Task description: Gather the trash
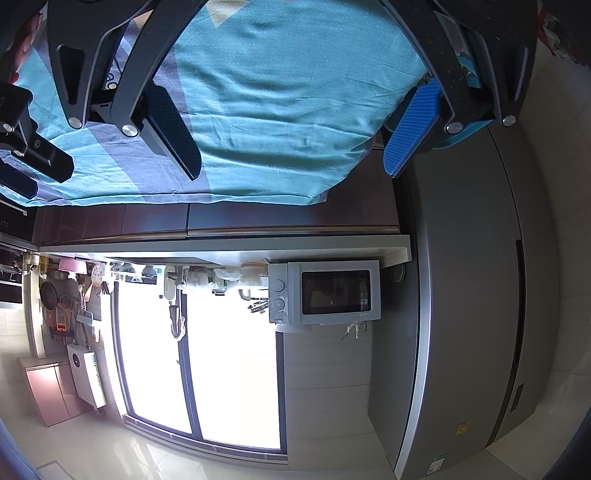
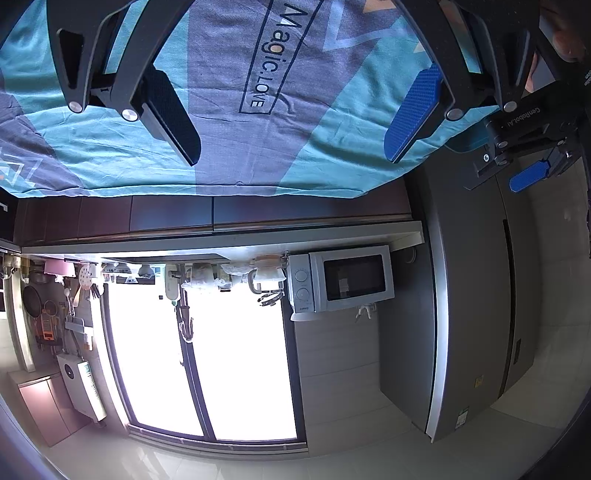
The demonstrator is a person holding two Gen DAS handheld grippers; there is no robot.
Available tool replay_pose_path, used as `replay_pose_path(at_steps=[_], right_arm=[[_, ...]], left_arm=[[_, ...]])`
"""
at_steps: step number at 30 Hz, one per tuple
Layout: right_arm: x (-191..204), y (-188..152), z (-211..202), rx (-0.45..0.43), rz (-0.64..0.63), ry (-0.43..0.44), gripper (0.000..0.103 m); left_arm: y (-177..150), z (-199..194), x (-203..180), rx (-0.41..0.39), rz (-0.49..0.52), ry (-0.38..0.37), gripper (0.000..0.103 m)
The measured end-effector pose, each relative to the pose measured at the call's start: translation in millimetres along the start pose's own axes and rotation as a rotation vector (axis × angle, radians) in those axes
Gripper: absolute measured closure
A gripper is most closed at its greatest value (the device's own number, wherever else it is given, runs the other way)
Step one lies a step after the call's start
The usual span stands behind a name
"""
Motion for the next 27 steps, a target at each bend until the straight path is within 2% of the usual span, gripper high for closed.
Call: replay_pose_path(at_steps=[27], right_arm=[[-0.1,1.4,1.0,-0.008,0.001,-0.005,0.007]], left_arm=[[2.4,-2.0,0.3,-0.009,-0.003,0.003,0.006]])
Point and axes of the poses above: each gripper's, at about its wrist camera, not at the fingertips, and z roughly the way its jaws point, x to its left, y to its top, the point moved 4 cm from there along z, roughly the way its jaws point, and after that the axes turned 11 degrees about z, right-handed, at the moved point
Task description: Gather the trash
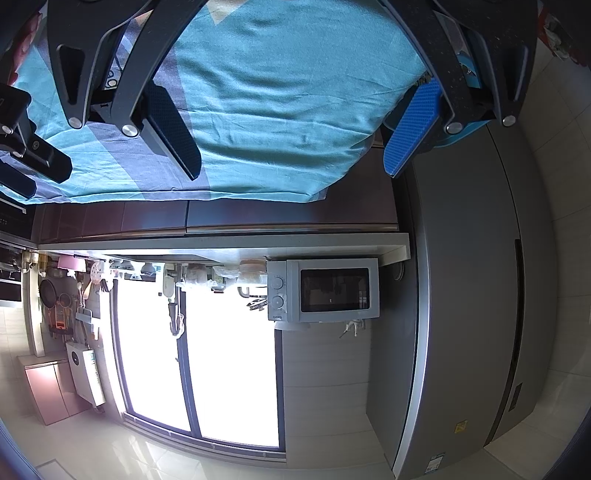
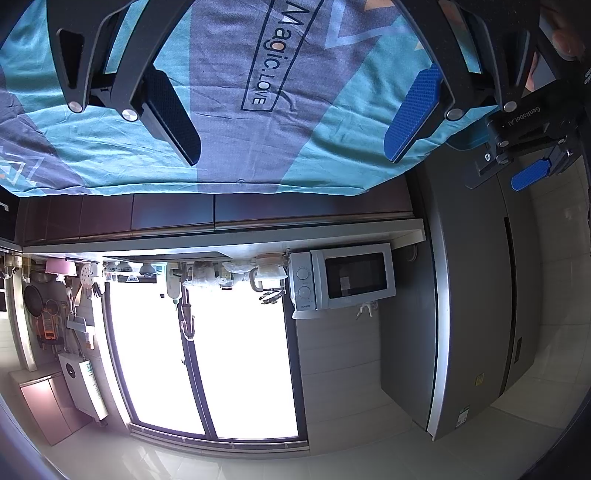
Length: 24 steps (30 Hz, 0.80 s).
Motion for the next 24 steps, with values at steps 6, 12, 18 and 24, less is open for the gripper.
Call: replay_pose_path(at_steps=[6,12,18,24], right_arm=[[-0.2,-0.1,0.1,0.001,0.0,-0.001,0.007],[-0.5,-0.1,0.7,0.001,0.003,-0.001,0.007],[-0.7,-0.4,1.4,0.003,0.005,-0.002,0.007],[-1.1,-0.8,1.4,0.005,0.007,-0.001,0.007]], left_arm=[[1.9,-0.3,-0.1,-0.005,0.002,-0.002,0.006],[2.3,1.6,0.3,-0.003,0.003,-0.005,0.006],[3.3,2.8,-0.8,-0.004,0.009,-0.006,0.006],[3.3,3.8,-2.2,0.0,0.006,-0.008,0.006]])
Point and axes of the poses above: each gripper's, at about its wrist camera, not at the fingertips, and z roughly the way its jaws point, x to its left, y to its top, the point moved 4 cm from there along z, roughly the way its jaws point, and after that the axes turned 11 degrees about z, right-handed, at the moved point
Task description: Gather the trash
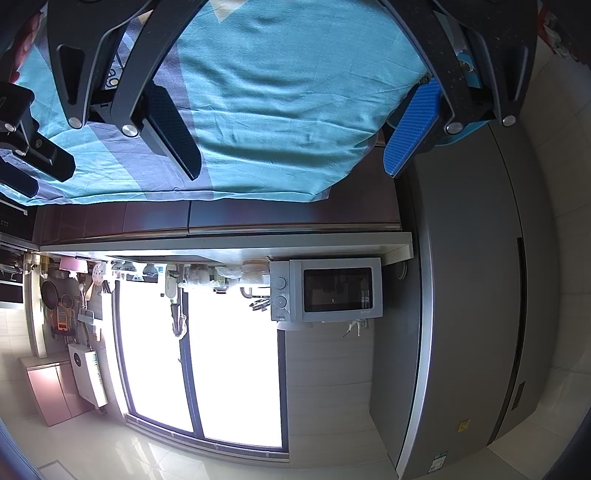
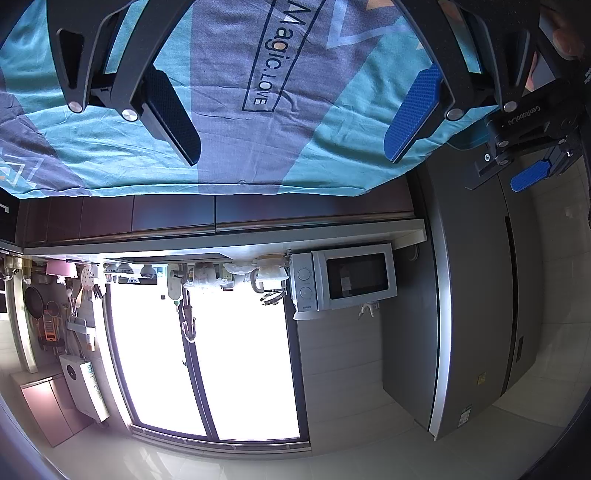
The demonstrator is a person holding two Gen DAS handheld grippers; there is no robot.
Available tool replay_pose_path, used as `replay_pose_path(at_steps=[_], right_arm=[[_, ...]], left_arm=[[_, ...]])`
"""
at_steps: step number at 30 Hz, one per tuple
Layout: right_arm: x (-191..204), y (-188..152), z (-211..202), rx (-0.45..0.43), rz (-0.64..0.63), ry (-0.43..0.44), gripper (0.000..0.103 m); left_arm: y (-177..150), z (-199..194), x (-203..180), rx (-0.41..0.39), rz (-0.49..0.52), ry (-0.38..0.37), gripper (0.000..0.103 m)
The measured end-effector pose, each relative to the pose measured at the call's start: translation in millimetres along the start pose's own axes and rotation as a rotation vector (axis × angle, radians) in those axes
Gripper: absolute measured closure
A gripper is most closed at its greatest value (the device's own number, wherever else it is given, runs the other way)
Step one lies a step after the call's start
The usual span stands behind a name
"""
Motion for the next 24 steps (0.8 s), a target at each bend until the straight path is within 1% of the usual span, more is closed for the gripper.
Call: replay_pose_path(at_steps=[13,16,18,21,24], right_arm=[[-4,-1,1,0.005,0.01,-0.001,0.007],[-6,-1,3,0.01,0.013,-0.003,0.007],[-8,-2,4,0.014,0.012,-0.009,0.007],[-13,-3,7,0.026,0.019,-0.019,0.007],[-24,-3,12,0.042,0.039,-0.036,0.007]], left_arm=[[0,1,-2,0.0,-0.002,0.005,0.006],[-1,3,-4,0.005,0.005,-0.012,0.006],[-2,7,-6,0.024,0.002,-0.022,0.006],[-7,20,-8,0.077,0.004,-0.032,0.006],[-12,39,-11,0.146,0.004,-0.071,0.006]])
Point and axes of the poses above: each gripper's, at about its wrist camera, not at the fingertips, and z roughly the way its jaws point, x to its left, y to its top, the point moved 4 cm from there along z, roughly the way its jaws point, and after that the axes turned 11 degrees about z, right-handed, at the moved point
